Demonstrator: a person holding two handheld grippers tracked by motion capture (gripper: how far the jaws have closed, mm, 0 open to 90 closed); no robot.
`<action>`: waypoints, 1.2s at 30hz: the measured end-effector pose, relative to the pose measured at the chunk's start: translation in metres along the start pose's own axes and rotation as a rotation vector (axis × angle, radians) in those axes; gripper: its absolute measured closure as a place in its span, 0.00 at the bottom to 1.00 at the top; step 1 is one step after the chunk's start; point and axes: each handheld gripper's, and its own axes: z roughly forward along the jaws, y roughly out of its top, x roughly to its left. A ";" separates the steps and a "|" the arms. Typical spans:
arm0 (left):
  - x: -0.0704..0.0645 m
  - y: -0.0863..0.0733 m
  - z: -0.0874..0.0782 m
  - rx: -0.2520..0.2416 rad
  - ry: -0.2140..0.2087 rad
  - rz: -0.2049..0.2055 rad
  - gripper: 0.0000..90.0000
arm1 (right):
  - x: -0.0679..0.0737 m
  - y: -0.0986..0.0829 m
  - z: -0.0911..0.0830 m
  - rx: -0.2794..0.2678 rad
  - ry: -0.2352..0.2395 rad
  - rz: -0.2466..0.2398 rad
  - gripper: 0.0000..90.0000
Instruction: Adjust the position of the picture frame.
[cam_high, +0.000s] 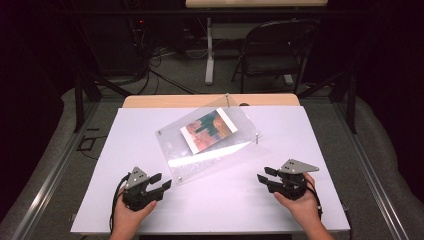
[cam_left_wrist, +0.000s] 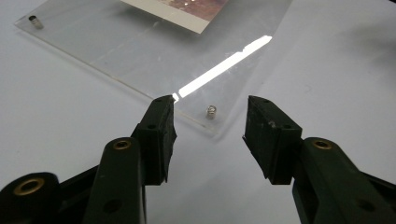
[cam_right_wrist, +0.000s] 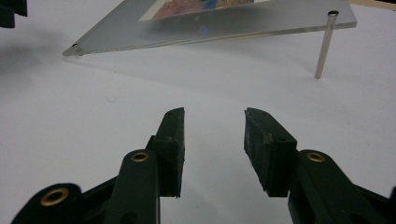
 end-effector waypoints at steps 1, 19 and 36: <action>0.000 0.000 0.000 0.000 0.000 0.000 0.60 | 0.000 0.000 0.000 0.000 0.000 0.000 0.64; -0.011 0.018 0.025 0.028 -0.028 -0.005 0.92 | -0.060 0.028 0.053 0.018 -0.091 0.029 0.69; -0.019 0.013 0.034 0.071 -0.064 0.014 1.00 | -0.081 0.037 0.114 0.058 -0.175 0.014 0.73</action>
